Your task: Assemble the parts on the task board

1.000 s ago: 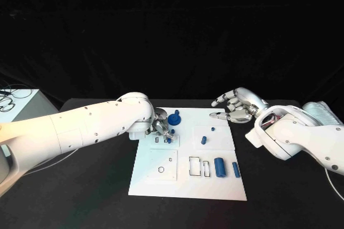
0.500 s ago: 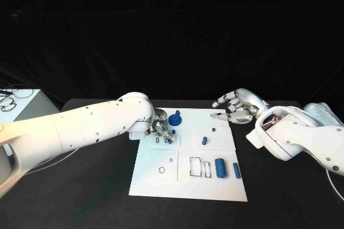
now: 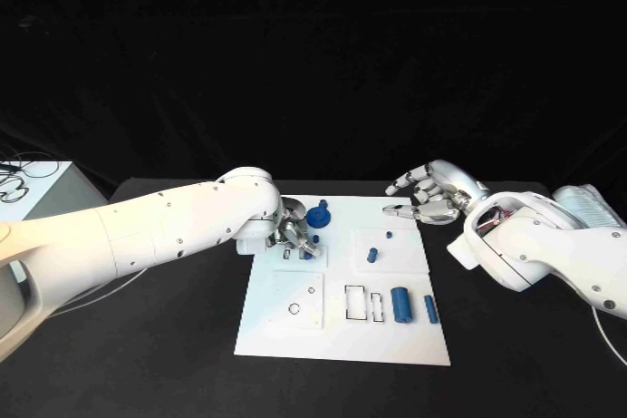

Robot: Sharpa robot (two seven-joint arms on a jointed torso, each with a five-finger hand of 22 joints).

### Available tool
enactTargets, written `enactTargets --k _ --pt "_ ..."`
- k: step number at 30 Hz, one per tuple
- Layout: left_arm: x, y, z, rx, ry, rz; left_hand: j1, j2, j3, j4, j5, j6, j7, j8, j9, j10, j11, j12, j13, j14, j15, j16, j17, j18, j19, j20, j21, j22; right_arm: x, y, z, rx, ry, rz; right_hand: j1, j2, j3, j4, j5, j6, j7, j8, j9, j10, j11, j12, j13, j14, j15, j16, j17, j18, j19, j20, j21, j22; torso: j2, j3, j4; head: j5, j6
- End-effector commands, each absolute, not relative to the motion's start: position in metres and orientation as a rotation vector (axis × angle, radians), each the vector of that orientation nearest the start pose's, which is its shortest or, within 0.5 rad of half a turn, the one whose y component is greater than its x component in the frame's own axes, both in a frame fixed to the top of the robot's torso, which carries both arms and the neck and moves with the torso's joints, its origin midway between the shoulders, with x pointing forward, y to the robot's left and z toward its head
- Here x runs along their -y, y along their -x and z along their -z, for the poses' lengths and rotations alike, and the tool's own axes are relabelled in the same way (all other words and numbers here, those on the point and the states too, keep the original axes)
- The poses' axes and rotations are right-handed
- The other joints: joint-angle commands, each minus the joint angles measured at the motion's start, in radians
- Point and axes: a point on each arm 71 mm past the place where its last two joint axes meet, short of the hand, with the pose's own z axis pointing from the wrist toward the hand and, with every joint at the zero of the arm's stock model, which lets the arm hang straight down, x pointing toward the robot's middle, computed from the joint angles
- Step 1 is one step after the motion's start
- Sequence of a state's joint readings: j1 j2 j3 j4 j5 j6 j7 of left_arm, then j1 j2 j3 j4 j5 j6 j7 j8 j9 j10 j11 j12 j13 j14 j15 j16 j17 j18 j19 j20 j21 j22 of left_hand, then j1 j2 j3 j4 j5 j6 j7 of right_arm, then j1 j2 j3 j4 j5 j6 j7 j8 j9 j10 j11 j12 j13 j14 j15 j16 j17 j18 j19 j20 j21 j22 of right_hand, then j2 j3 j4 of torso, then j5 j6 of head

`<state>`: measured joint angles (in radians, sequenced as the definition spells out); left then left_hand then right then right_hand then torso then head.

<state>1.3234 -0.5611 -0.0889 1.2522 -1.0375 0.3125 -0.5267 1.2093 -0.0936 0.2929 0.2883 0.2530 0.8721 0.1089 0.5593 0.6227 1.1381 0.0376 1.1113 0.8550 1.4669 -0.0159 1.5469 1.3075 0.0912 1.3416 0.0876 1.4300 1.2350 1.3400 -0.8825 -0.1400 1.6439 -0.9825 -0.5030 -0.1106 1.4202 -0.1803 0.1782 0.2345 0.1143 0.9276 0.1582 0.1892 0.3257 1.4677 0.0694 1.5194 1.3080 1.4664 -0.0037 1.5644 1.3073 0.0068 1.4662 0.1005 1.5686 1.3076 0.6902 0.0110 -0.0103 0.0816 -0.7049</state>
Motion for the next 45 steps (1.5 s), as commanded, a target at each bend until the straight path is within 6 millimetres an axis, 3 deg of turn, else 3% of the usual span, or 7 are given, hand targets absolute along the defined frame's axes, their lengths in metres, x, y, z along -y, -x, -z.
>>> enactTargets --k 1,12,19,24,30,34,45 --pt "-0.147 -0.527 0.203 -2.434 0.026 0.386 0.015 0.002 0.009 0.001 0.001 -0.002 -0.006 0.003 0.004 -0.002 -0.006 0.003 0.001 0.061 -0.007 -0.004 0.171 -0.018 -0.003 -0.001 -0.002 0.002 0.197 -0.477 0.145 -1.629 -0.276 -0.859 0.000 0.006 0.003 0.004 0.004 0.004 0.000 0.005 -0.002 0.050 0.007 -0.004 0.215 0.104 0.008 0.006 0.263 -0.007 0.105 0.008 0.002 0.263 0.000 0.0011 0.0006 -0.001 -0.002" --pt "-0.147 -0.527 0.203 -2.430 0.063 0.418 0.130 0.019 0.134 -0.013 0.004 -0.012 -0.016 0.018 0.063 0.005 -0.016 -0.002 0.007 0.066 -0.017 -0.003 0.183 -0.019 -0.002 -0.009 0.000 0.007 0.197 -0.478 0.146 -1.637 -0.275 -0.857 0.001 0.007 0.004 0.004 0.004 0.005 0.000 0.006 -0.002 0.051 0.007 -0.003 0.216 0.104 0.007 0.006 0.263 -0.007 0.105 0.007 0.002 0.263 -0.001 0.0006 0.0000 0.002 -0.004" --pt "-0.148 -0.526 0.202 -2.421 0.091 0.440 0.135 -0.034 0.383 -0.079 0.003 -0.031 -0.010 0.034 0.144 0.011 -0.012 -0.012 0.007 0.070 -0.014 -0.003 0.192 -0.019 -0.002 -0.007 0.003 0.013 0.197 -0.478 0.147 -1.639 -0.276 -0.854 0.001 0.007 0.004 0.004 0.004 0.005 0.000 0.006 -0.002 0.051 0.007 -0.003 0.216 0.104 0.007 0.006 0.263 -0.007 0.105 0.007 0.002 0.263 -0.001 0.0006 0.0004 0.001 -0.003" --pt "-0.153 -0.525 0.201 -2.401 0.125 0.451 0.115 -0.044 0.425 -0.102 0.002 -0.030 -0.009 0.038 0.161 0.016 -0.012 -0.009 0.012 0.071 -0.014 -0.002 0.196 -0.019 -0.001 -0.006 0.004 0.015 0.198 -0.479 0.147 -1.641 -0.276 -0.853 0.002 0.007 0.004 0.004 0.004 0.005 0.000 0.006 -0.002 0.051 0.007 -0.003 0.216 0.104 0.007 0.006 0.263 -0.007 0.105 0.007 0.002 0.263 0.000 0.0009 0.0015 0.000 -0.002" --pt "-0.158 -0.524 0.200 -2.386 0.150 0.457 0.038 -0.083 0.551 -0.176 0.014 -0.014 -0.016 0.062 0.207 0.049 -0.019 0.020 0.051 0.084 -0.021 0.007 0.222 -0.022 0.011 -0.012 0.013 0.033 0.199 -0.479 0.148 -1.646 -0.277 -0.852 0.002 0.007 0.004 0.004 0.004 0.005 0.000 0.006 -0.002 0.051 0.007 -0.003 0.216 0.104 0.007 0.006 0.263 -0.007 0.105 0.007 0.002 0.263 -0.001 0.0012 0.0020 -0.001 -0.003" --pt "-0.162 -0.524 0.199 -2.374 0.167 0.457 -0.027 -0.101 0.608 -0.218 0.053 -0.002 -0.025 0.083 0.235 0.076 -0.027 0.046 0.082 0.094 -0.028 0.015 0.242 -0.023 0.017 -0.018 0.017 0.040 0.200 -0.479 0.148 -1.649 -0.280 -0.851 0.001 0.007 0.004 0.005 0.004 0.005 0.000 0.006 -0.002 0.051 0.007 -0.003 0.216 0.104 0.007 0.006 0.263 -0.007 0.105 0.007 0.002 0.263 0.000 0.0015 0.0014 0.000 -0.004" --pt "-0.165 -0.525 0.195 -2.302 0.191 0.438 -0.124 -0.129 0.643 -0.284 0.237 0.045 -0.053 0.116 0.268 0.143 -0.056 0.076 0.114 0.104 -0.054 0.024 0.263 -0.034 0.057 -0.043 0.039 0.087 0.201 -0.479 0.149 -1.653 -0.283 -0.848 0.000 0.007 0.004 0.005 0.004 0.004 0.000 0.007 -0.002 0.050 0.007 -0.004 0.215 0.104 0.007 0.006 0.263 -0.007 0.105 0.007 0.002 0.263 0.000 0.0030 0.0003 0.005 -0.011"
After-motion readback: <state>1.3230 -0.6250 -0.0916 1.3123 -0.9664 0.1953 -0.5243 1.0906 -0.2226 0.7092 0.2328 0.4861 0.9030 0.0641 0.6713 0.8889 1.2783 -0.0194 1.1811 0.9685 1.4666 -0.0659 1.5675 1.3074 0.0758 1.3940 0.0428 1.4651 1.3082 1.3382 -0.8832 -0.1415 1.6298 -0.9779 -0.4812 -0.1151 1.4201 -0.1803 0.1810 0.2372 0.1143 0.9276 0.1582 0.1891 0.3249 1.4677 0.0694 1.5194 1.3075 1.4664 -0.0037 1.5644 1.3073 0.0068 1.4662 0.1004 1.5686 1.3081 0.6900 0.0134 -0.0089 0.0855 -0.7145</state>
